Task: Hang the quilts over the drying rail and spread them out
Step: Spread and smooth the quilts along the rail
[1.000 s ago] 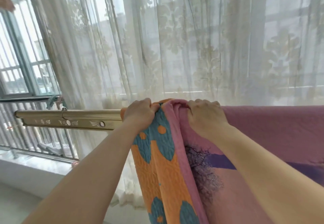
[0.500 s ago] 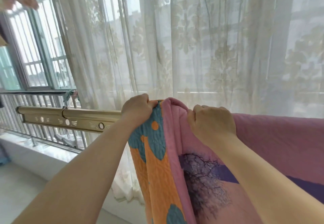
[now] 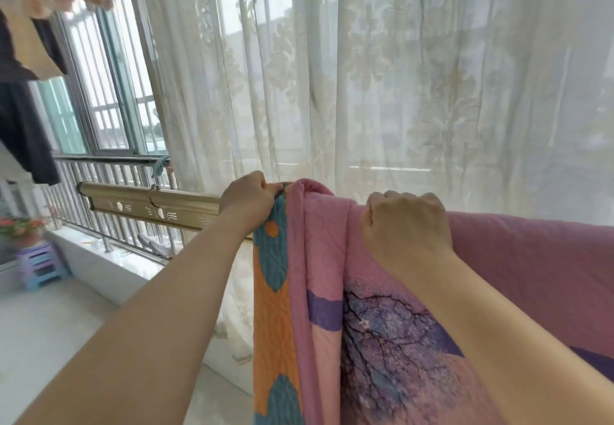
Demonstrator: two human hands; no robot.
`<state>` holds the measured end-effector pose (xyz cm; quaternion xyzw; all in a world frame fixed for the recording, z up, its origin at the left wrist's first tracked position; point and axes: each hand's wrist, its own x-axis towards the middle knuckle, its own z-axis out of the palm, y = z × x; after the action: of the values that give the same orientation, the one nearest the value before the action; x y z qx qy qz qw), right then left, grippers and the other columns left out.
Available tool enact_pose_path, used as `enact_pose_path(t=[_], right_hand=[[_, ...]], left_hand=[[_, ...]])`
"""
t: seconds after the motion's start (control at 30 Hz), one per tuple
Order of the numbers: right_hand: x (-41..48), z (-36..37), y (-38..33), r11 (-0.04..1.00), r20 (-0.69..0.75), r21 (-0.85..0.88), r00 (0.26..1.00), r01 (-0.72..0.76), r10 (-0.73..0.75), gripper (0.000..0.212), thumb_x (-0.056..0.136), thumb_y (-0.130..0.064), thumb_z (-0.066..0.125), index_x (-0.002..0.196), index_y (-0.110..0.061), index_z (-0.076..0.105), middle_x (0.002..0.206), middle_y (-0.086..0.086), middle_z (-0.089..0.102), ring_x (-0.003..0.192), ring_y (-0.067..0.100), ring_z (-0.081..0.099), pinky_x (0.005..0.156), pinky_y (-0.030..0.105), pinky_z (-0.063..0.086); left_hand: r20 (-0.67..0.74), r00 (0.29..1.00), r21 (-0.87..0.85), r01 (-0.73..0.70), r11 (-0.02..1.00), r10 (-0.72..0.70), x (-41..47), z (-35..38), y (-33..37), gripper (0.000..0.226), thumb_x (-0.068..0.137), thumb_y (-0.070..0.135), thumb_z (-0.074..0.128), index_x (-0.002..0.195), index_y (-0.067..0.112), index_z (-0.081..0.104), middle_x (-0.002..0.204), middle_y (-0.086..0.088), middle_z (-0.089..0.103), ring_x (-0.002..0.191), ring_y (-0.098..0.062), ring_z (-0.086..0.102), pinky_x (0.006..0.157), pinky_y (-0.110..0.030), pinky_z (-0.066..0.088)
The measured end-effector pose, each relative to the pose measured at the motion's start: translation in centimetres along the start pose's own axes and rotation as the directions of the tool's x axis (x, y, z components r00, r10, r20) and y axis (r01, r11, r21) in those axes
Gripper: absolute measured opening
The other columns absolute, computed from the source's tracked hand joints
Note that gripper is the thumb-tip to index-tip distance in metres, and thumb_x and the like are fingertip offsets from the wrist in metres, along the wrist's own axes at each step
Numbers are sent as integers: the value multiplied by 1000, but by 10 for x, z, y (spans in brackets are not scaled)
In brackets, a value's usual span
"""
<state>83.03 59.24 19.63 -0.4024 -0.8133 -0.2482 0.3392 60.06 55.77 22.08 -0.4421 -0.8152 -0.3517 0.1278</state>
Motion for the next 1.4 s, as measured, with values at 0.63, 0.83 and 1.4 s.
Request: enact_pose_path(t=[0.63, 0.83, 1.4], right_hand=[[18, 17, -43, 993, 24, -29, 993, -111, 112, 34, 96, -26, 32, 113, -21, 61, 59, -5, 63, 50, 20, 53, 62, 29, 31], [23, 18, -61, 982, 31, -23, 982, -185, 186, 32, 96, -30, 33, 102, -26, 64, 73, -3, 70, 61, 23, 58, 59, 28, 31], [53, 55, -146, 972, -52, 3, 971, -233, 233, 23, 95, -19, 36, 92, -10, 58, 79, 5, 65, 66, 25, 55, 73, 37, 39]], left_hand=[[61, 988, 65, -146, 987, 142, 57, -19, -86, 37, 95, 39, 49, 68, 15, 40, 69, -3, 48, 78, -28, 51, 62, -34, 33], [80, 980, 45, -187, 981, 183, 82, -24, -120, 33, 95, 31, 49, 70, 12, 40, 72, -7, 50, 75, -29, 50, 60, -35, 33], [275, 721, -44, -651, 758, 635, 26, -12, -97, 66, 97, 57, 28, 149, 17, 24, 149, -5, 40, 137, -24, 33, 114, -36, 18]])
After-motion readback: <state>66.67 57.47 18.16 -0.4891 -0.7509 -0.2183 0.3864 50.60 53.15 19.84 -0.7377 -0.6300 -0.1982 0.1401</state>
